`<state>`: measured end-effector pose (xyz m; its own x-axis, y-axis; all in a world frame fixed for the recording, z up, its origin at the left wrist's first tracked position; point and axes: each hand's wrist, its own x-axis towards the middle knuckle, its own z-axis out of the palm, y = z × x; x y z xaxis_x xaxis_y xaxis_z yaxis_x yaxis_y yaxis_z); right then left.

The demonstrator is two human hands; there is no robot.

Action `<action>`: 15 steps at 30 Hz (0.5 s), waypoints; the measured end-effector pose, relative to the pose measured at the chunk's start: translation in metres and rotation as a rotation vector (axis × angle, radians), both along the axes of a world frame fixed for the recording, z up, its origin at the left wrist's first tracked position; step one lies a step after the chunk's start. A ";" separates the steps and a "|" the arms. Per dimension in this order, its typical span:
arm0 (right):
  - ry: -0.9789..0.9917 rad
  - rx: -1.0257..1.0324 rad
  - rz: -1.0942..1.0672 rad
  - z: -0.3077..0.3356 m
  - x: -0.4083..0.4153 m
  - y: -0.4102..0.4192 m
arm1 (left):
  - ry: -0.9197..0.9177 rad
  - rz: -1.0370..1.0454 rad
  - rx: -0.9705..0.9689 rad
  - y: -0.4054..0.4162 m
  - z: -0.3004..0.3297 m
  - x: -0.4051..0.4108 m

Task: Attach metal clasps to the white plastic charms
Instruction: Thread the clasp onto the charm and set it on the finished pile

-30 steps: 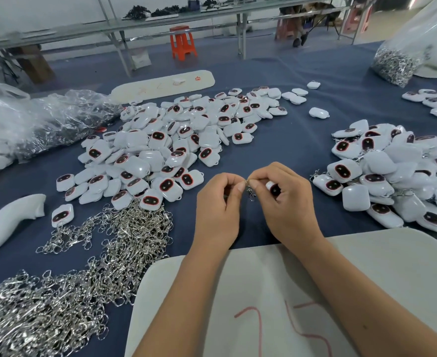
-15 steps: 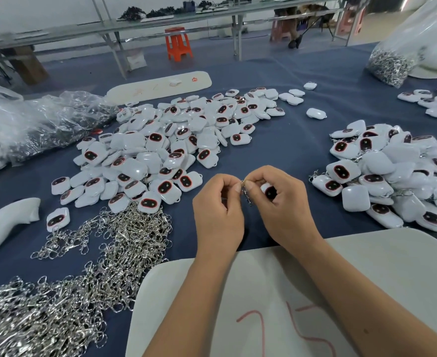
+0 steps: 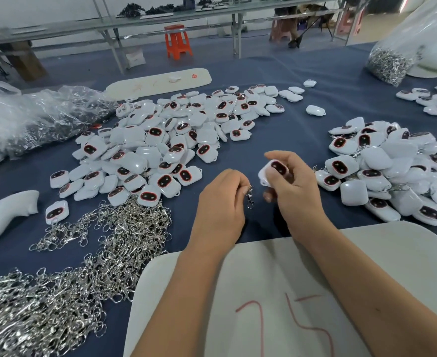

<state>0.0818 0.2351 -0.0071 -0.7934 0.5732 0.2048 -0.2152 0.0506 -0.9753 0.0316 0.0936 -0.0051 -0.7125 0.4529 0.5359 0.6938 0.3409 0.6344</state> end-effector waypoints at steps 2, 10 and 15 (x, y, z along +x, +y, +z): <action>-0.005 0.038 -0.007 0.000 0.001 -0.001 | -0.001 -0.011 -0.016 0.000 0.000 -0.001; -0.038 0.028 -0.095 -0.003 0.000 0.000 | 0.016 -0.054 -0.063 0.000 0.001 0.001; -0.048 0.054 -0.108 -0.003 0.001 0.000 | 0.008 -0.062 -0.074 0.001 0.001 0.003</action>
<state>0.0829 0.2349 -0.0100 -0.7374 0.6449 0.2010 -0.1588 0.1238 -0.9795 0.0351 0.0944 -0.0040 -0.6776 0.5345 0.5051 0.7201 0.3431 0.6031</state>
